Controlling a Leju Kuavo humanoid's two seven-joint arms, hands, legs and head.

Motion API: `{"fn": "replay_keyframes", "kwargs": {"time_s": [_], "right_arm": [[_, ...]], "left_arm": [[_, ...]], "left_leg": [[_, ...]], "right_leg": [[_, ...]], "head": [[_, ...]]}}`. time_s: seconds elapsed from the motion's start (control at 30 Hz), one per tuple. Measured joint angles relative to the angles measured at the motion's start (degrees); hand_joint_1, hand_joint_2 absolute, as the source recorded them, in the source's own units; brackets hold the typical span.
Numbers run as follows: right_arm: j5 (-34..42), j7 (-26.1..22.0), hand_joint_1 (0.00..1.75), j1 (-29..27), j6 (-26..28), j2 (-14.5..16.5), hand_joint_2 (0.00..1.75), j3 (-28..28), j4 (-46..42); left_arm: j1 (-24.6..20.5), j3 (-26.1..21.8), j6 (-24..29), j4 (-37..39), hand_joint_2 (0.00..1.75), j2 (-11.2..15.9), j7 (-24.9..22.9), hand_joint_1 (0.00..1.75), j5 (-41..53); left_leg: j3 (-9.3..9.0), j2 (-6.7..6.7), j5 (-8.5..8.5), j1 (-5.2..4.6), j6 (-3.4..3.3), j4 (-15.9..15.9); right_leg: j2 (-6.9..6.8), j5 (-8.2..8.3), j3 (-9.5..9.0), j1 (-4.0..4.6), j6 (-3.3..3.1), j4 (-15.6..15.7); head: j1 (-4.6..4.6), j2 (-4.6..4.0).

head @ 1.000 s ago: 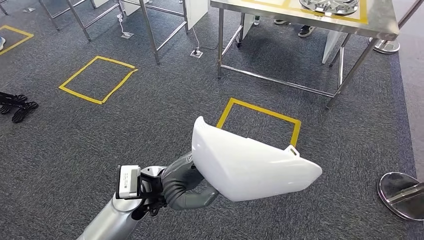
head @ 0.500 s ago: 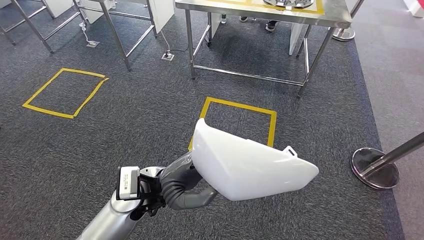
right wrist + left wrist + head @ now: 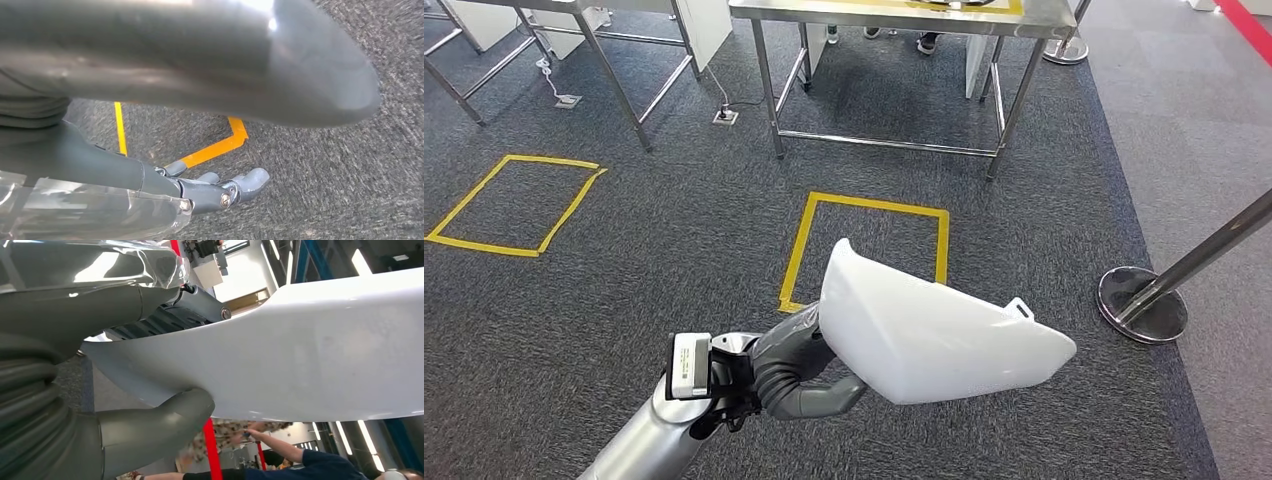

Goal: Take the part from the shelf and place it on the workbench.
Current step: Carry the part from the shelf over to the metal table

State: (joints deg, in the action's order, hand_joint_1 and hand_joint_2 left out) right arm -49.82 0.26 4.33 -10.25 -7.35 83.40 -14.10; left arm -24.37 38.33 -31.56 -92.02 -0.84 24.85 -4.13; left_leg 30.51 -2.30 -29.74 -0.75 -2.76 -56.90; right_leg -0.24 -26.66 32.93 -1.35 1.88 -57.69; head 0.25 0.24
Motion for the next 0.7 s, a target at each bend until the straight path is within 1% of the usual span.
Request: {"fn": "replay_keyframes", "kwargs": {"time_s": [0.03,0.07,0.2,0.3,0.4,0.47,0.5,0.53,0.57,0.63,0.67,0.7], "right_arm": [[-0.02,0.0,0.0,-0.01,-0.01,0.03,0.0,-0.08,0.0],[-0.01,0.0,0.0,0.0,-0.01,0.03,0.0,-0.15,0.0],[-0.11,-0.01,0.0,0.01,-0.03,0.05,0.0,-0.39,0.0],[-0.19,-0.11,0.0,-0.02,-0.08,0.16,0.0,-0.69,0.0],[-0.21,-0.39,0.0,-0.06,-0.11,0.38,0.0,-0.95,0.0],[-0.21,-0.52,0.0,-0.05,-0.13,0.45,0.0,-1.04,0.0],[-0.21,-0.56,0.0,-0.05,-0.13,0.45,0.0,-1.08,0.0],[-0.21,-0.58,0.0,-0.06,-0.13,0.44,0.0,-1.11,0.0],[-0.21,-0.61,0.0,-0.09,-0.13,0.41,0.0,-1.14,0.0],[-0.21,-0.64,0.0,-0.18,-0.13,0.36,0.0,-1.15,0.0],[-0.21,-0.65,0.0,-0.26,-0.13,0.34,0.0,-1.15,0.0],[-0.21,-0.66,0.0,-0.33,-0.13,0.34,0.0,-1.16,0.0]], "left_arm": [[-0.02,0.03,0.01,0.0,1.75,0.03,0.0,1.75,-0.01],[-0.04,0.06,0.02,0.0,1.75,0.05,0.0,1.75,-0.01],[-0.06,0.19,0.11,0.0,1.75,0.2,0.01,1.75,-0.03],[0.13,0.21,0.21,0.0,1.75,0.44,0.31,1.75,0.02],[0.35,0.21,0.22,0.0,1.75,0.73,0.88,1.75,0.22],[0.38,0.2,0.22,-0.08,1.75,0.77,1.02,1.75,0.28],[0.38,0.19,0.21,-0.17,1.75,0.76,1.03,1.75,0.28],[0.35,0.19,0.21,-0.28,1.75,0.73,1.04,1.75,0.28],[0.36,0.19,0.2,-0.37,1.75,0.7,1.05,1.75,0.28],[0.44,0.22,0.2,-0.4,1.75,0.68,1.06,1.75,0.29],[0.52,0.23,0.2,-0.4,1.75,0.69,1.05,1.75,0.3],[0.59,0.26,0.2,-0.39,1.75,0.7,1.05,1.75,0.31]], "left_leg": [[-0.05,0.02,0.07,-0.01,-0.27,0.1],[-0.1,0.02,0.16,0.01,-0.29,0.24],[-0.13,0.04,0.43,0.18,0.22,0.57],[-0.06,0.07,0.38,0.2,0.44,0.46],[0.06,0.08,0.34,0.09,0.5,0.29],[0.07,0.13,0.47,0.01,0.42,0.4],[-0.04,0.1,0.68,0.13,0.34,0.68],[-0.15,0.07,0.92,0.31,0.21,0.98],[-0.26,0.02,1.15,0.53,0.09,1.26],[-0.18,-0.04,1.28,0.72,0.0,1.35],[-0.12,-0.04,1.28,0.73,0.01,1.34],[-0.1,-0.04,1.26,0.76,0.03,1.31]], "right_leg": [[0.01,0.01,0.01,0.05,-0.01,0.0],[0.02,0.0,0.01,0.12,-0.06,0.0],[0.01,-0.02,0.04,0.36,-0.43,-0.03],[-0.01,0.05,0.05,0.3,-0.48,-0.02],[-0.02,0.14,0.04,0.19,-0.36,-0.01],[-0.05,0.28,-0.01,0.08,-0.08,0.12],[-0.05,0.14,0.15,0.05,0.07,-0.17],[-0.03,-0.47,0.58,0.05,0.22,-1.11],[0.02,-1.69,1.51,0.05,0.38,-3.16],[0.1,-5.44,4.87,-0.02,0.82,-10.46],[0.12,-6.97,6.63,-0.08,1.08,-14.24],[0.11,-7.59,7.74,-0.16,1.26,-16.61]], "head": [[-0.01,0.0],[-0.01,0.0],[-0.01,0.0],[0.0,0.0],[0.01,0.0],[0.01,0.0],[0.03,0.0],[0.07,0.0],[0.15,0.0],[0.29,0.0],[0.33,0.0],[0.34,0.0]]}}
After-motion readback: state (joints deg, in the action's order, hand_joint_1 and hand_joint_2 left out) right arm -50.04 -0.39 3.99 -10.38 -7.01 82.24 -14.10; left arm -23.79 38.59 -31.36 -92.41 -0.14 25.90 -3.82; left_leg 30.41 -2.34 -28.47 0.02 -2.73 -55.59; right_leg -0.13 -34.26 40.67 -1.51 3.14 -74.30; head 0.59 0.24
